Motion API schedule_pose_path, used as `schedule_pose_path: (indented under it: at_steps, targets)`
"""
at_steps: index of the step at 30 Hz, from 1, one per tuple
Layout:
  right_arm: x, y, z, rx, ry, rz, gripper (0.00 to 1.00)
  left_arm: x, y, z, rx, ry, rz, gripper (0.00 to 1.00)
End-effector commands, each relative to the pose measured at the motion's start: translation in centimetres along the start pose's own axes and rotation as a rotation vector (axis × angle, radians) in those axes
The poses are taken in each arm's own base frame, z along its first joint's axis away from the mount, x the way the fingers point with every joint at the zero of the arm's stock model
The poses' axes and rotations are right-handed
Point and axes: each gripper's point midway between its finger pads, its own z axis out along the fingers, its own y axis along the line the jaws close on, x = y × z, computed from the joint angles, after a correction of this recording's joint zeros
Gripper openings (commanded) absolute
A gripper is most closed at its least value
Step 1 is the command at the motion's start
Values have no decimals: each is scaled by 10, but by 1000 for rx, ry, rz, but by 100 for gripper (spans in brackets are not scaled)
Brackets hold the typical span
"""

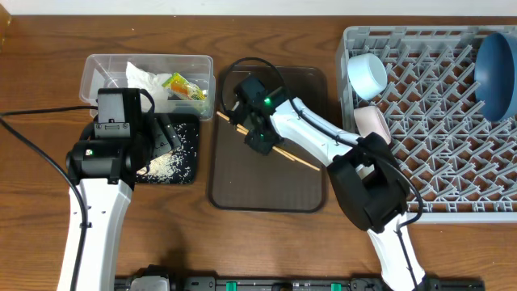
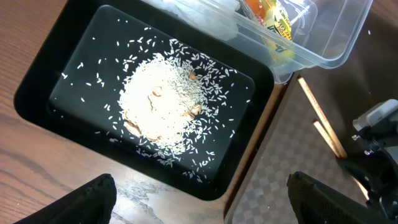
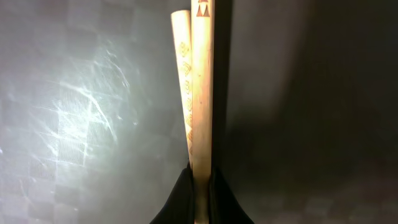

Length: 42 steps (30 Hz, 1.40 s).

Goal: Sort waste into correct bins and load items into the dishwasher rack
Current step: 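Carry the chopstick into the rack and stand it upright, then move the right gripper back to the remaining chopstick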

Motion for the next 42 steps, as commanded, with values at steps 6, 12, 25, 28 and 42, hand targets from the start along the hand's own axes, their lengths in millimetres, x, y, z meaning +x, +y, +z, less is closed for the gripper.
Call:
schedule_pose_path:
  at_steps: [6,12,25,28,42]
  targets:
    - [-22,-39,-55,41,-35,175,1,-7,0,-4,-3,-20,1,91]
    - [-29,-79,-117,60,-99,332,1,-7,0,-4,-3,-20,1,91]
    - [122,-228,-184,194,33,1024,1,-7,0,-4,-3,-20,1,91]
    - [150,-253,-188,215,35,1057,1,-7,0,-4,-3,-20,1,91]
    - [222,-286,-138,259,164,1119,1,-7,0,-4,-3,-20,1,91]
